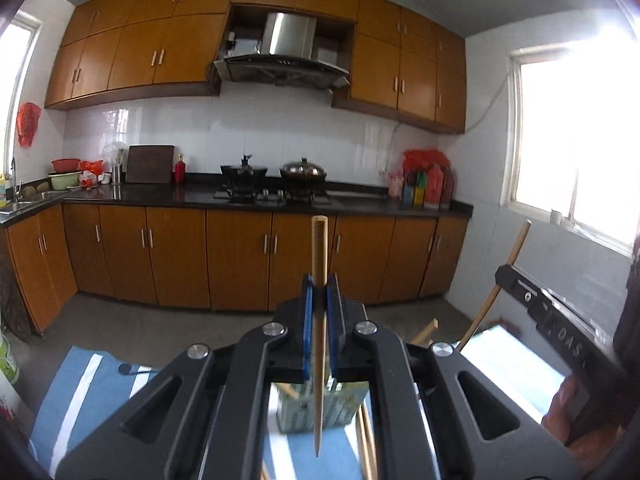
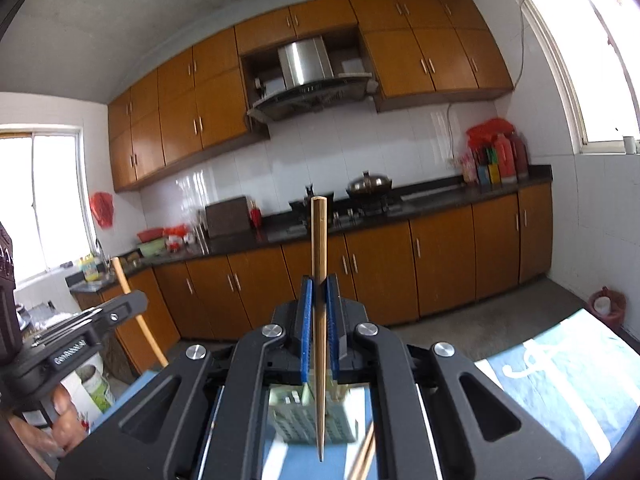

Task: Organize utensils
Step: 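Lift both chopsticks and carry them upright above the green holder, then open both grippers to drop the chopsticks into the green holder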

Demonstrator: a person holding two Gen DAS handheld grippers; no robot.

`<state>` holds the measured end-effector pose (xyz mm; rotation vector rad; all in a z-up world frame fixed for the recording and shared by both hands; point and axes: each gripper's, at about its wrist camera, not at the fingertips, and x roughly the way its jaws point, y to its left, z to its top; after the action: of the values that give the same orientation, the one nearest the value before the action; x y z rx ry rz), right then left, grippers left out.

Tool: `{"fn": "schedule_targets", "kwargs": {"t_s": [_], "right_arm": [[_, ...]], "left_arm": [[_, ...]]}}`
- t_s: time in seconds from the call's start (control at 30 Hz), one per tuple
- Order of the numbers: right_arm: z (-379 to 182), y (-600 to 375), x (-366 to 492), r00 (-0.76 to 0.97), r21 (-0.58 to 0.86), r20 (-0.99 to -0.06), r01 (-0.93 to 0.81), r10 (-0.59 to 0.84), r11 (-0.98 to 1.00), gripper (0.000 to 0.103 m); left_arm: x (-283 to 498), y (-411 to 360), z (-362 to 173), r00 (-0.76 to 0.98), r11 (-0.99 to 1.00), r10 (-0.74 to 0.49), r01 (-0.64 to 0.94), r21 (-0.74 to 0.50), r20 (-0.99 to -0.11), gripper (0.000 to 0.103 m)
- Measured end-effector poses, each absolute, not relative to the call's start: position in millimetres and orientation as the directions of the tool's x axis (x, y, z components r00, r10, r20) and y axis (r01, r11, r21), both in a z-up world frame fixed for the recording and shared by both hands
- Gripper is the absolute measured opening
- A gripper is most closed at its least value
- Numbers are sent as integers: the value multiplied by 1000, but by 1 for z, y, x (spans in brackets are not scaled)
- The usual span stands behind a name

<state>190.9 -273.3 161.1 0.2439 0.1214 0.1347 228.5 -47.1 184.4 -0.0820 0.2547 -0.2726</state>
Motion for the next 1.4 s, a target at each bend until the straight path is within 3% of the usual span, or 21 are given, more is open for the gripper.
{"fn": "schedule_targets", "kwargs": {"t_s": [0.1,0.37,0.93,1.1,1.4], "right_arm": [[164,-269,211,992,254,-60,-97,115,962,8],[142,-261,259,996,251,-57,-56,72,966,8],[97,-254,277,971,260,-214,-44,102,965,8],[105,-263,270,968,271,-238,-16,83,963,10],[110,-292,211,964,227,-264,54,8,972,14]], "left_arm": [[250,-52,193,951,966,-240,214,-144,-196,7],[295,-52,190,981,977,-156,136,-167,-113,7],[330,-47,126,947,978,-158,112,-174,-281,9],[319,-43,137,948,981,-149,105,-163,-282,19],[263,-12,152,957,989,-94,58,-136,-274,25]]}}
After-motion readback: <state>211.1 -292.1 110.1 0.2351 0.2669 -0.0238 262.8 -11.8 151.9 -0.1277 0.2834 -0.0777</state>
